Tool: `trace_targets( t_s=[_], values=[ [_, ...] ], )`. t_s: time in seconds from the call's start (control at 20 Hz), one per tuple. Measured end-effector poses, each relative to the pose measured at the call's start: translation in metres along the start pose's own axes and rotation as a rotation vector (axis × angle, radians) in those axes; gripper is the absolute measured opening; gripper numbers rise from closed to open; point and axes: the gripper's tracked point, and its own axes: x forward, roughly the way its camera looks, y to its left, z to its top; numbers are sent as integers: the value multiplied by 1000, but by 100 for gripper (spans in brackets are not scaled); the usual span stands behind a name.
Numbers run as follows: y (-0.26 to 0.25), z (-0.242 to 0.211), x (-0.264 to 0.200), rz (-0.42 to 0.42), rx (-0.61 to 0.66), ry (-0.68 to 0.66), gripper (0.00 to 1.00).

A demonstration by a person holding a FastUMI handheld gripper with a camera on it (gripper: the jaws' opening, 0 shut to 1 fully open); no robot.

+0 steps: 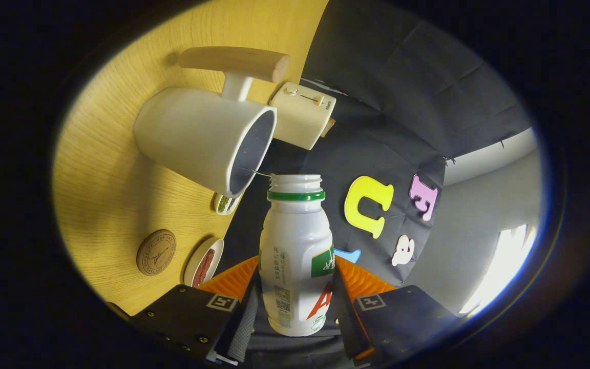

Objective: Take the bottle from table, then pour the juice into the cup, finally place the bottle on the coaster

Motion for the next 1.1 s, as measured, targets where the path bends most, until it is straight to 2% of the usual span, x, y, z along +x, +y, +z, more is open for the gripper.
trace_targets(
  t_s=[0.65,1.1],
  values=[
    [1,0,1,1,-25,-3,69],
    [1,0,2,-17,17,0,69]
  ],
)
